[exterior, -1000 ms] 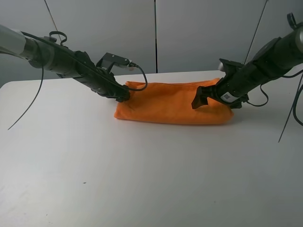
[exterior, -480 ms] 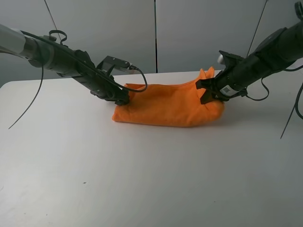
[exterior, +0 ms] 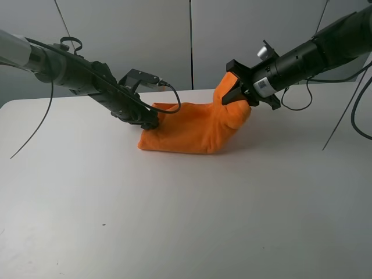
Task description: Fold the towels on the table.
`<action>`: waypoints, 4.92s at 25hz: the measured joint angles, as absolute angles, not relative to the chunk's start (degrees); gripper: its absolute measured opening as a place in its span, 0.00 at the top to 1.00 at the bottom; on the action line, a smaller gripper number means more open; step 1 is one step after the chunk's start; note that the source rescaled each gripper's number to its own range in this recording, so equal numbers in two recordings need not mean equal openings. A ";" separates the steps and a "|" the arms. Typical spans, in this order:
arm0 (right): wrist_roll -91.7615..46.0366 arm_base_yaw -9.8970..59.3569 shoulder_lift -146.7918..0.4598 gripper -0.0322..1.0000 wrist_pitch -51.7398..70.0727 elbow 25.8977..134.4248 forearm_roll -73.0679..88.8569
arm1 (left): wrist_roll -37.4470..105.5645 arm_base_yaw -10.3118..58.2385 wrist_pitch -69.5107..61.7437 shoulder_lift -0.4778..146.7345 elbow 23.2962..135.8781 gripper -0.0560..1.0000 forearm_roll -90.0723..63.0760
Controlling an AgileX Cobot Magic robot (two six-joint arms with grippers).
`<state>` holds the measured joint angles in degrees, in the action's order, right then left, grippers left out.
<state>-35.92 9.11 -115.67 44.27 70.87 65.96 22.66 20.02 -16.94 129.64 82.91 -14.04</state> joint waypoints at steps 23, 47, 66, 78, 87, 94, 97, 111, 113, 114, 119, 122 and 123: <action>-36.84 19.89 -125.34 0.94 43.18 75.01 86.03 | 22.66 20.02 -16.94 129.64 82.91 0.00 -13.02; -33.66 23.61 -129.35 0.94 36.77 75.01 92.28 | 22.66 20.02 -16.94 129.64 82.91 0.00 -13.02; -36.07 23.89 -127.79 0.04 41.13 75.14 95.01 | 21.03 10.28 -25.11 111.45 82.91 0.00 -11.52; -36.83 29.99 -126.84 0.04 47.23 78.60 97.00 | 18.58 7.44 -30.59 101.65 82.91 0.00 -10.86; -36.05 27.36 -119.96 0.04 47.33 80.30 86.79 | 16.49 7.44 -37.87 97.00 82.91 0.00 -9.83; -27.41 17.44 -113.23 0.04 44.48 80.17 60.37 | 14.21 6.23 -45.37 91.80 82.91 0.00 -9.63; -19.63 14.10 -106.79 0.04 42.66 77.25 42.01 | 13.96 3.33 -48.90 89.06 81.24 0.00 -13.30; 0.95 12.66 -55.14 0.00 38.09 48.58 5.16 | 12.06 0.07 -50.06 51.22 52.96 0.00 -14.24; 0.94 12.66 -48.33 0.00 40.07 45.79 5.13 | 10.79 0.07 -51.30 44.27 49.96 0.00 -12.04; 0.94 12.66 -45.61 0.00 41.59 44.44 5.02 | 9.93 0.07 -51.86 40.33 48.80 0.00 -10.22; 0.94 12.66 -30.55 0.00 51.27 38.96 5.02 | 5.70 0.07 -59.31 21.59 45.06 0.00 -1.60; 0.94 12.66 -22.49 0.00 55.79 36.86 5.02 | 4.37 0.07 -65.08 11.18 44.32 0.00 0.00; 0.94 12.66 -19.89 0.00 56.98 36.17 5.02 | 4.09 0.07 -66.56 8.54 44.08 0.00 0.33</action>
